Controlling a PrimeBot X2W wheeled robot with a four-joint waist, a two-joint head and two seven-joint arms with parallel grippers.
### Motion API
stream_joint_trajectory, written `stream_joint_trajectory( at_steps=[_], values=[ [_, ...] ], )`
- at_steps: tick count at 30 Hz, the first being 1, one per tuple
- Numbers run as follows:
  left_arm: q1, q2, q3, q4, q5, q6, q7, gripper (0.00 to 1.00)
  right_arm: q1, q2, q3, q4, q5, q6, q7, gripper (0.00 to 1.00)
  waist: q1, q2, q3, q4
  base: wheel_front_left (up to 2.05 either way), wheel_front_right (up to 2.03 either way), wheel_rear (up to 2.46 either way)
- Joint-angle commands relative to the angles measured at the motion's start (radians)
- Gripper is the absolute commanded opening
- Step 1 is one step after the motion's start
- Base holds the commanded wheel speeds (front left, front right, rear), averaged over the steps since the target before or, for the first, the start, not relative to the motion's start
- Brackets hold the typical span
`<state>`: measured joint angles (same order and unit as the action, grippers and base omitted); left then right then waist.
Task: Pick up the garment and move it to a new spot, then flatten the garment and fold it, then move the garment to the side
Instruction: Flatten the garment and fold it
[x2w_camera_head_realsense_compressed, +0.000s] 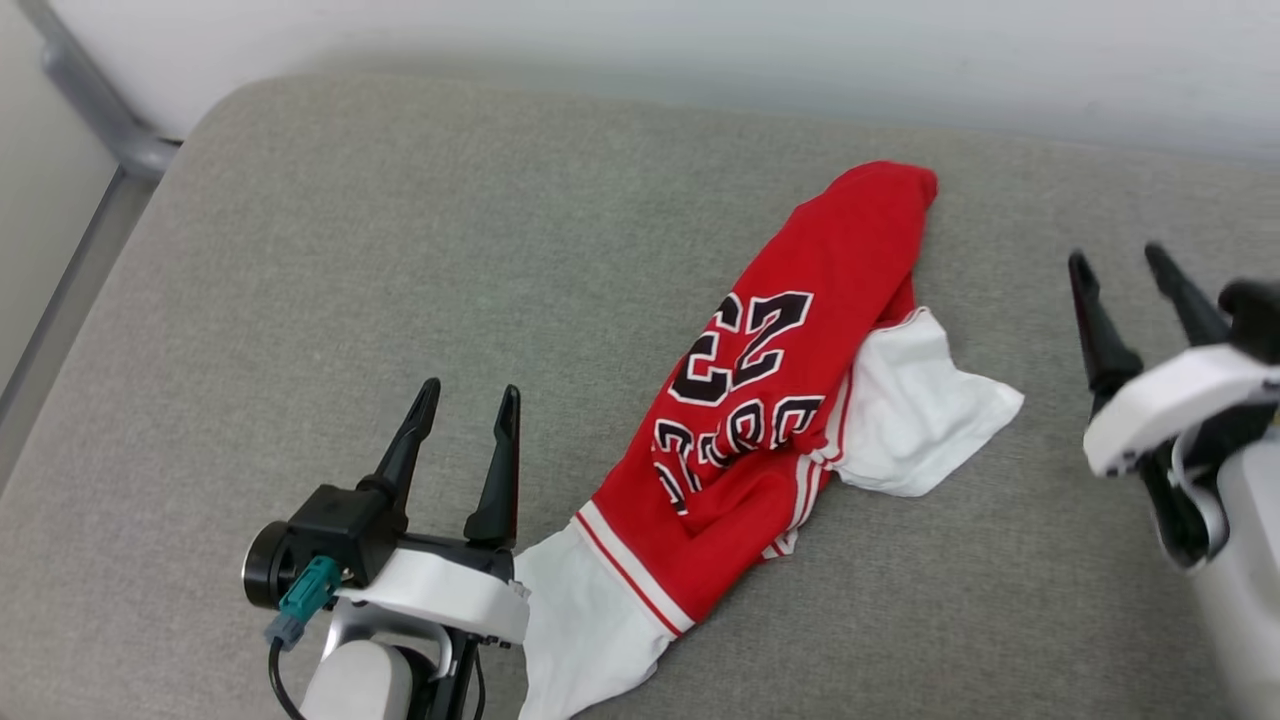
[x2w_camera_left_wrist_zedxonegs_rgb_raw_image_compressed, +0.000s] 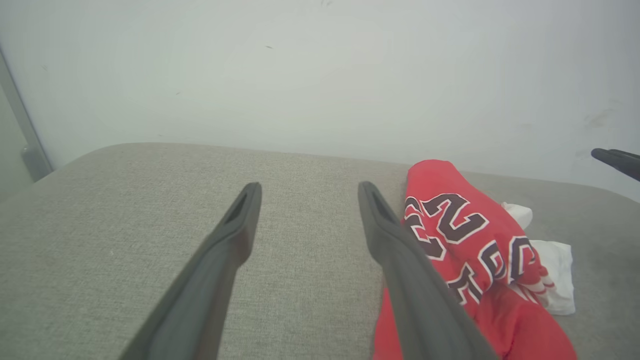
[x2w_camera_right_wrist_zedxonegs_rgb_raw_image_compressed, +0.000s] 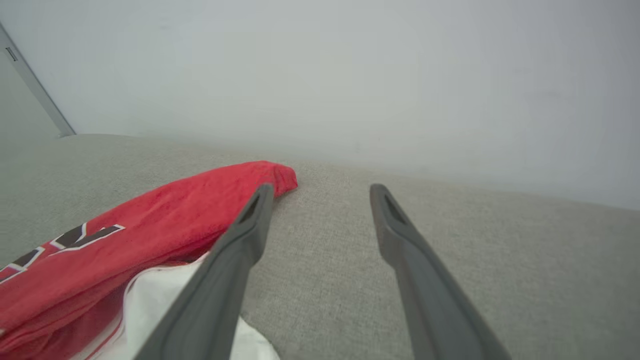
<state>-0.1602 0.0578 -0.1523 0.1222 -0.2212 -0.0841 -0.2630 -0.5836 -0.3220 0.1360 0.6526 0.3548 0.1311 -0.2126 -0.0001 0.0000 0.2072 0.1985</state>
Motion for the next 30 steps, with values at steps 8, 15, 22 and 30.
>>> stream_joint_trajectory(
  at_steps=[8,15,22,30],
  values=[
    [0.030,0.004,0.022,0.011,0.007,0.008,-0.002,1.00,0.200,0.020,-0.090,-0.160,-0.042,-0.001,0.134,1.00,0.0001,0.0000,-0.037,-0.037,0.00,0.00,0.00],
    [0.041,0.002,0.022,0.020,0.003,0.010,-0.002,1.00,0.316,0.039,-0.118,-0.316,-0.017,-0.001,0.383,1.00,0.0001,0.0000,-0.046,-0.047,0.00,0.00,0.00],
    [0.005,-0.001,0.003,0.014,-0.001,-0.002,-0.002,1.00,0.254,0.015,-0.065,-0.402,0.025,-0.001,0.747,1.00,0.0001,0.0000,0.001,-0.021,0.00,0.00,0.00],
    [-0.039,-0.005,-0.017,0.009,-0.016,-0.010,-0.002,1.00,0.114,-0.028,0.023,-0.340,0.018,-0.001,0.859,1.00,0.0001,0.0000,0.077,0.039,0.00,0.00,0.00]
  ],
)
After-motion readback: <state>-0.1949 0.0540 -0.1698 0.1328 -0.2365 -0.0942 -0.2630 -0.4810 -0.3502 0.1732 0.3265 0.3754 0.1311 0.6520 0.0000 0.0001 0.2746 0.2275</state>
